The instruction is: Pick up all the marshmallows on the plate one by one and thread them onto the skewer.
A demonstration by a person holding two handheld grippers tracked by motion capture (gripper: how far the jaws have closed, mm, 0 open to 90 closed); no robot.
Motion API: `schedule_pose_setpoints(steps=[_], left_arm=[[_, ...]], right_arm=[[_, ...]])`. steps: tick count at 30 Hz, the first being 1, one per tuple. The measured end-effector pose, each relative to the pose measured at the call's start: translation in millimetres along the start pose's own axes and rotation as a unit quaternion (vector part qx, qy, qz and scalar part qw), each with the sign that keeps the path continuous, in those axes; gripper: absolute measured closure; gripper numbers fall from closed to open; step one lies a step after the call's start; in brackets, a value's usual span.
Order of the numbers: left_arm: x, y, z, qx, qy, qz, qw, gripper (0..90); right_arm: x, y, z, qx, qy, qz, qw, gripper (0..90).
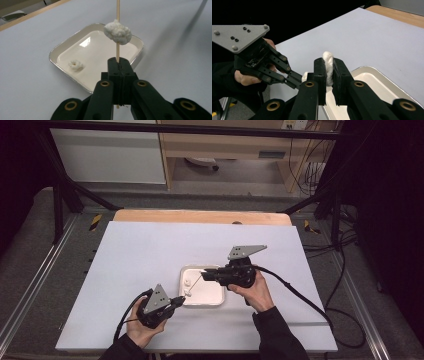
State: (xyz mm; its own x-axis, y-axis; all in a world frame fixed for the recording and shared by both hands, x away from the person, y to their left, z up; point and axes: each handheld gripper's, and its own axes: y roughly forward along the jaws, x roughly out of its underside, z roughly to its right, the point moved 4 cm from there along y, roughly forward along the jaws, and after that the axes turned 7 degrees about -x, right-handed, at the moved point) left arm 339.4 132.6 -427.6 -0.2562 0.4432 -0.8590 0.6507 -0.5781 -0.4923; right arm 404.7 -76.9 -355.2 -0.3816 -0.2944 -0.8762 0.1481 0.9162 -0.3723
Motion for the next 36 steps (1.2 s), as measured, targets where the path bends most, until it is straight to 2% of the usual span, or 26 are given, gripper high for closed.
schedule_pose_setpoints(steps=[10,18,22,25,31,36], left_arm=[[0.8,0.8,1.7,-0.002,0.007,-0.007,1.0000,89.5],[0.6,1.6,3.3,0.001,0.011,-0.009,0.9999,89.5],[0.7,1.6,3.4,-0.006,0.016,-0.009,0.9998,89.5],[0.5,0.5,2.0,-0.005,0.012,-0.009,0.9999,89.5],[0.7,0.8,3.0,-0.011,0.020,-0.010,0.9997,89.5],[1.0,3.3,6.3,-0.007,0.026,-0.015,0.9995,89.5]], right_arm=[[2.3,2.4,-1.6,0.002,-0.004,-0.013,0.9999,83.1],[3.9,4.3,-3.3,-0.007,-0.003,-0.015,0.9999,83.4],[5.0,5.0,-3.4,-0.005,-0.004,-0.020,0.9998,83.6],[4.8,5.1,-4.4,-0.009,-0.002,-0.016,0.9998,83.6],[6.6,6.8,-5.0,-0.009,-0.005,-0.019,0.9998,83.6],[7.0,8.5,-5.1,-0.013,-0.005,-0.016,0.9998,83.6]])
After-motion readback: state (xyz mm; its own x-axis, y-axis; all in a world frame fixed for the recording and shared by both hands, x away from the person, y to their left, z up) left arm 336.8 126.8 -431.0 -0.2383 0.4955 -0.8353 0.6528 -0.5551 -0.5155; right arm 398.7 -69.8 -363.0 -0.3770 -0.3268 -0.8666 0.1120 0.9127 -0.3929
